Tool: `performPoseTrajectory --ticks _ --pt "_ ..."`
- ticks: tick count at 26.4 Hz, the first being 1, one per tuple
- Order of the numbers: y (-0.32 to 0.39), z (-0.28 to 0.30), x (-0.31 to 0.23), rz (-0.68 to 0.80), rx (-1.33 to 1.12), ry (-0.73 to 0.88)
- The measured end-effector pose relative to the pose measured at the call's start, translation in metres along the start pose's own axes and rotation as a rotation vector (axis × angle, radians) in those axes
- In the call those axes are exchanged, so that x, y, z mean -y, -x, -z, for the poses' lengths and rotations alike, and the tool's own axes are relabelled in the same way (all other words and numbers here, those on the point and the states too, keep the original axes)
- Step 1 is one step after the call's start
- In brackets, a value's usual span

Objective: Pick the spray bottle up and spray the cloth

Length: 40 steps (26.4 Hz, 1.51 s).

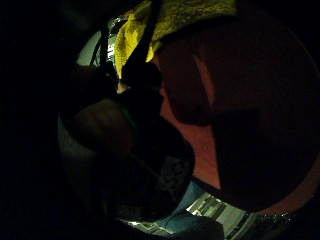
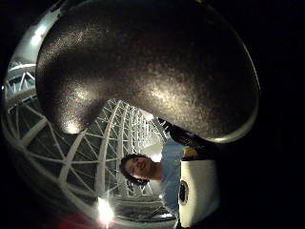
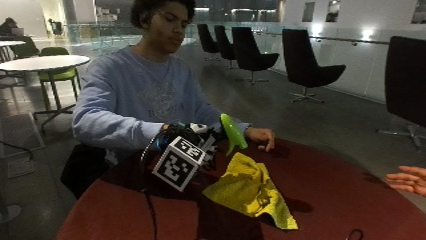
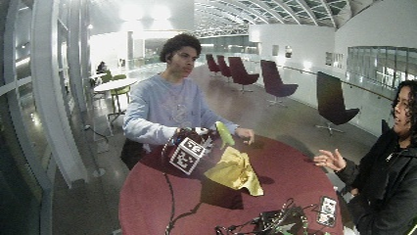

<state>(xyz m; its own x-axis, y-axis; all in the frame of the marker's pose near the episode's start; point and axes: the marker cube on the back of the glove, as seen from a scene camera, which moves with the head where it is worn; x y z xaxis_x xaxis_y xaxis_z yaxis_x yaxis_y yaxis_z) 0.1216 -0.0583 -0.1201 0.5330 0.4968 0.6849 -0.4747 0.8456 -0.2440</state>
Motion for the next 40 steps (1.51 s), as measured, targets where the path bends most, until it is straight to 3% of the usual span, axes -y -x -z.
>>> performPoseTrajectory --ticks 16,22,28,33,40 --pt "0.005 -0.007 0.001 0.053 0.016 -0.025" --pt "0.032 -0.035 -0.004 0.322 0.029 -0.067" --pt "0.066 -0.067 -0.019 0.554 -0.012 0.148" --pt "0.095 -0.127 0.023 0.731 -0.063 0.014" --pt "0.129 -0.193 0.075 0.885 -0.039 -0.021"
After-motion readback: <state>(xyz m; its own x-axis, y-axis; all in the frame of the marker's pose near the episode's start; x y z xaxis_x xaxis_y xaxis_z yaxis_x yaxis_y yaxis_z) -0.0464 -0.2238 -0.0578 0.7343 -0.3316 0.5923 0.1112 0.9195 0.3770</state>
